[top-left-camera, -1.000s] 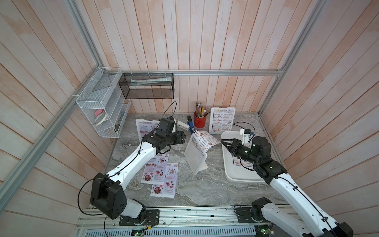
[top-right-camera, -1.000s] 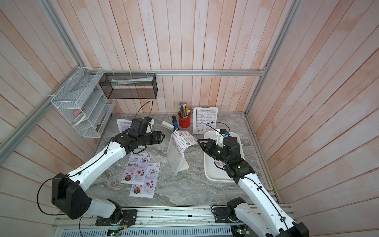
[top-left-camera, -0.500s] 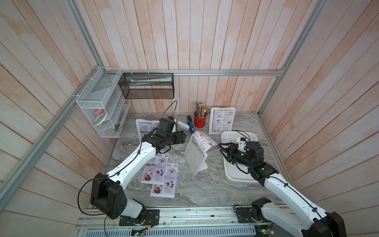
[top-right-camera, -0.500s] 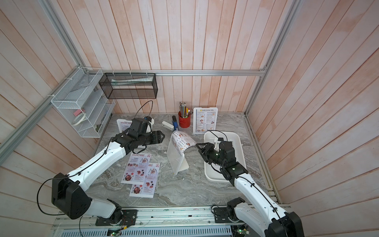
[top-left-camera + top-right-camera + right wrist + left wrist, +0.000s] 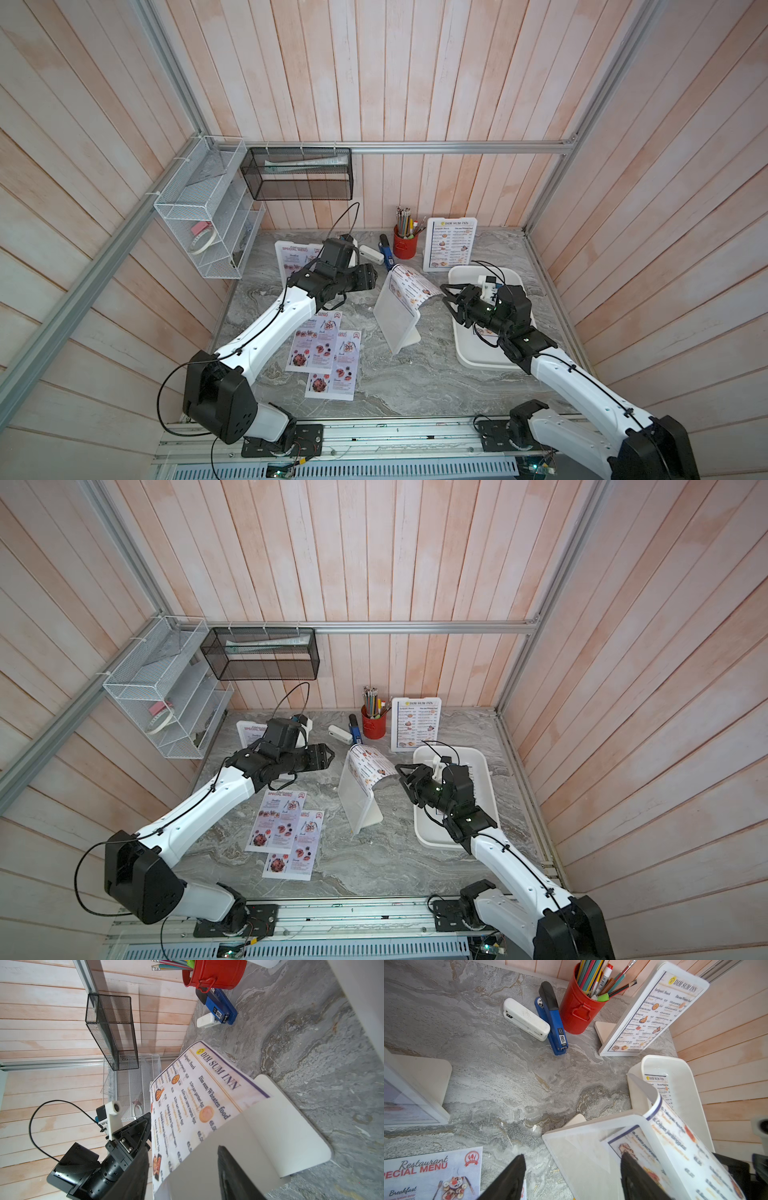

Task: Replace the menus in the menu holders
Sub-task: Insert the menu into the menu holder.

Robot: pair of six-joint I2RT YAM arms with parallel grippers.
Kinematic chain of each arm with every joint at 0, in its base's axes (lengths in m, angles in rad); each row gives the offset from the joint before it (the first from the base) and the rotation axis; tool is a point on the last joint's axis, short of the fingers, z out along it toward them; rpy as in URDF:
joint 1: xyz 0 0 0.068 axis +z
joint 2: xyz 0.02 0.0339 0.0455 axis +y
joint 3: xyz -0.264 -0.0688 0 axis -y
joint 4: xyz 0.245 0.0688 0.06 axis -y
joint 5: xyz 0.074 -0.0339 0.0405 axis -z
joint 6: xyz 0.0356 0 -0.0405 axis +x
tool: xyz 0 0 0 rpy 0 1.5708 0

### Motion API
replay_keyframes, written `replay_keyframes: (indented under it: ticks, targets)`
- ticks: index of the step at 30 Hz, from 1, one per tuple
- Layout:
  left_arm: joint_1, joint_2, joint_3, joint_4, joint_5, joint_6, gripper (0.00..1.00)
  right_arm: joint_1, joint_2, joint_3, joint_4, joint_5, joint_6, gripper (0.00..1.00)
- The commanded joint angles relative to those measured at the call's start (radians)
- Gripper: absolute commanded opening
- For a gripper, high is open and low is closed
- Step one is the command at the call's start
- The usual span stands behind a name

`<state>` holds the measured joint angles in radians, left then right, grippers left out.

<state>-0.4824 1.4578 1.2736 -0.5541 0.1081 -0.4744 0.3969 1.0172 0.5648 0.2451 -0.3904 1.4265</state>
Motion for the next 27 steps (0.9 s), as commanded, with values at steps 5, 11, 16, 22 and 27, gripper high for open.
replay_keyframes:
  ticks: [5,11,16,22,27]
  targets:
    - [0.004,0.004,0.032,-0.009,0.012,0.014,0.74,0.005,0.063,-0.002,0.105,0.019,0.009,0.56]
    - [0.004,-0.005,0.032,-0.023,-0.005,0.022,0.74,0.004,0.116,-0.001,0.171,0.037,0.008,0.57]
    - [0.004,-0.009,0.031,-0.024,-0.008,0.021,0.74,-0.005,0.163,0.018,0.214,0.056,-0.008,0.57]
    - [0.004,-0.014,0.028,-0.032,-0.019,0.023,0.74,-0.039,0.2,0.058,0.234,0.057,-0.071,0.56]
    - [0.004,-0.012,0.027,-0.032,-0.022,0.021,0.75,-0.059,0.223,0.078,0.275,0.043,-0.113,0.54]
